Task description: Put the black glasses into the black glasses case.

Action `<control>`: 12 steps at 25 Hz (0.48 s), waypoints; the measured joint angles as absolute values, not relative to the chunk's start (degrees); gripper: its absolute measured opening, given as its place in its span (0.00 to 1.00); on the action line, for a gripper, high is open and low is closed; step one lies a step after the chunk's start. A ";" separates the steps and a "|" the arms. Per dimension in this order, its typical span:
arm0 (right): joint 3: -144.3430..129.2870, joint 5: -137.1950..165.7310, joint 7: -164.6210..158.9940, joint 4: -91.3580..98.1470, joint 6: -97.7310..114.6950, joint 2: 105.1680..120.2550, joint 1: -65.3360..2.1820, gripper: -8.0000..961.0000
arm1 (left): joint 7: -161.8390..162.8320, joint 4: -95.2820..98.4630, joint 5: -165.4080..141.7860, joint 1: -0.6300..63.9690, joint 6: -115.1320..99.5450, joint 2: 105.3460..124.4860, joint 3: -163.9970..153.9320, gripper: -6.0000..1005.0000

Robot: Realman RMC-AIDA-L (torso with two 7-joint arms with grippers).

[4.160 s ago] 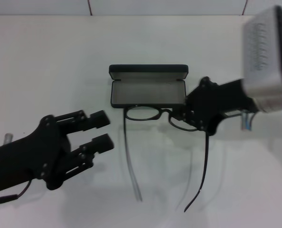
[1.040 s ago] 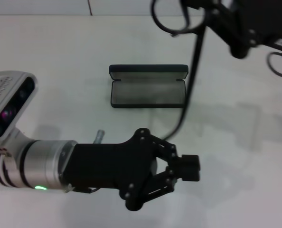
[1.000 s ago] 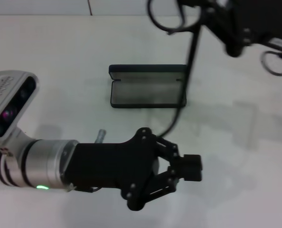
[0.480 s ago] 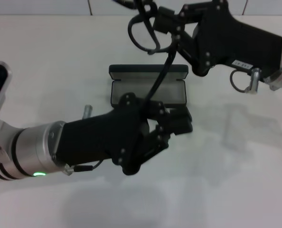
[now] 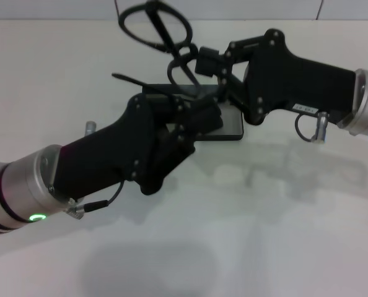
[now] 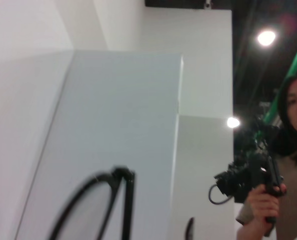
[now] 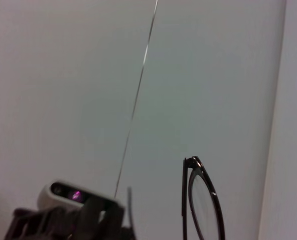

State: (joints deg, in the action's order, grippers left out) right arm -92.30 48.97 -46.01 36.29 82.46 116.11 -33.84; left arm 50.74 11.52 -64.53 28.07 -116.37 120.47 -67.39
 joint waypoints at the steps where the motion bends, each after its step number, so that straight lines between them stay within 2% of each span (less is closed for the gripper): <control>1: -92.32 49.39 -46.05 36.28 82.44 116.10 -33.82 0.04 | 51.22 11.51 -64.12 27.97 -116.37 120.45 -67.34 0.09; 12: -94.29 50.02 -47.11 36.72 82.43 115.99 -33.75 0.04 | 54.33 10.81 -62.73 27.86 -115.43 120.30 -67.01 0.09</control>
State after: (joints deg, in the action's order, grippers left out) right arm -94.29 50.02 -47.11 36.72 82.43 115.99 -33.75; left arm 54.33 10.81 -62.73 27.86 -115.43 120.30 -67.01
